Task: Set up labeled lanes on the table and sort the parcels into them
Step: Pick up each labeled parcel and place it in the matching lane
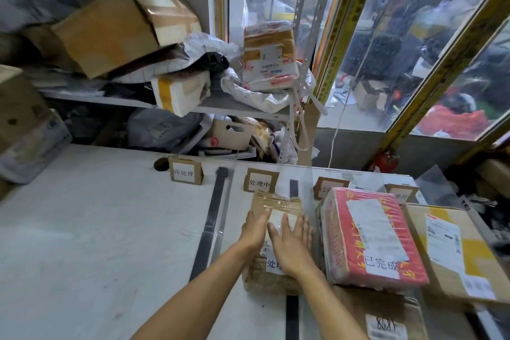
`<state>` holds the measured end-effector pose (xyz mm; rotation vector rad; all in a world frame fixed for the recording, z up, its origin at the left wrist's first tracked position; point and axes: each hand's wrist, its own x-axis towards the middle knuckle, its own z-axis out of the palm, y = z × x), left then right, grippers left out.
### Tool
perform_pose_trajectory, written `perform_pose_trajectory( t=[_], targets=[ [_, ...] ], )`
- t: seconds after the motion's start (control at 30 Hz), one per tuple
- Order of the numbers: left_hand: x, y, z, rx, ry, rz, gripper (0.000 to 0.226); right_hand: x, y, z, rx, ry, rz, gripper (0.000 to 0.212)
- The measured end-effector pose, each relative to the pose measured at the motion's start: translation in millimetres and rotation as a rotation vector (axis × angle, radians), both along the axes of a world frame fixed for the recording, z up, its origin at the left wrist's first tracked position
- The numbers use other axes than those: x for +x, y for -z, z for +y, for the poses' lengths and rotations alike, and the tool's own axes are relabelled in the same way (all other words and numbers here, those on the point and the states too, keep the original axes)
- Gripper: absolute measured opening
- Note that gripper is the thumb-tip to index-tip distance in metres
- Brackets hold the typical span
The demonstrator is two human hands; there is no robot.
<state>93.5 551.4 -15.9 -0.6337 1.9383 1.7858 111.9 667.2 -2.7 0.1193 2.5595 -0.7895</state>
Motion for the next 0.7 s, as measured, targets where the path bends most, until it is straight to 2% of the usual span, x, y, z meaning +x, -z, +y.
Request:
perform_pose_trajectory(
  t=[0.03,0.1,0.2,0.3,0.37,0.43,0.53,0.7],
  targets=[
    [2.7,-7.0,-0.1,-0.041,0.033,0.024,0.089,-1.2,-2.4,-1.5,0.002,-0.008,0.028,0.078],
    [11.5,-33.7,-5.0,-0.131,0.125,0.156,0.078,-7.7,-14.0,-10.5,-0.017,-0.023,0.103,0.072],
    [28.2,-87.2,-37.0,-0.326,0.184,0.460,0.069,-18.6,-44.6,-46.5,-0.039,-0.083,0.288,0.071],
    [50.2,-129.2,-109.0,-0.612,0.093,0.748,0.064,-11.5,-87.6,-111.6,-0.169,-0.121,0.450,0.069],
    [74.2,-151.4,-173.5,-0.820,-0.007,0.838,0.066,6.0,-116.8,-162.8,-0.188,-0.206,0.548,0.072],
    [107.3,-168.8,-242.0,-0.985,-0.118,0.829,0.071,28.8,-138.3,-217.6,-0.192,-0.289,0.631,0.074],
    [172.2,-176.9,-340.0,-1.167,-0.262,0.678,0.075,76.5,-155.8,-299.9,-0.179,-0.411,0.720,0.076],
    [295.4,-179.4,-471.7,-1.290,-0.426,0.501,0.073,172.6,-165.4,-430.6,-0.176,-0.584,0.712,0.079]
  ],
)
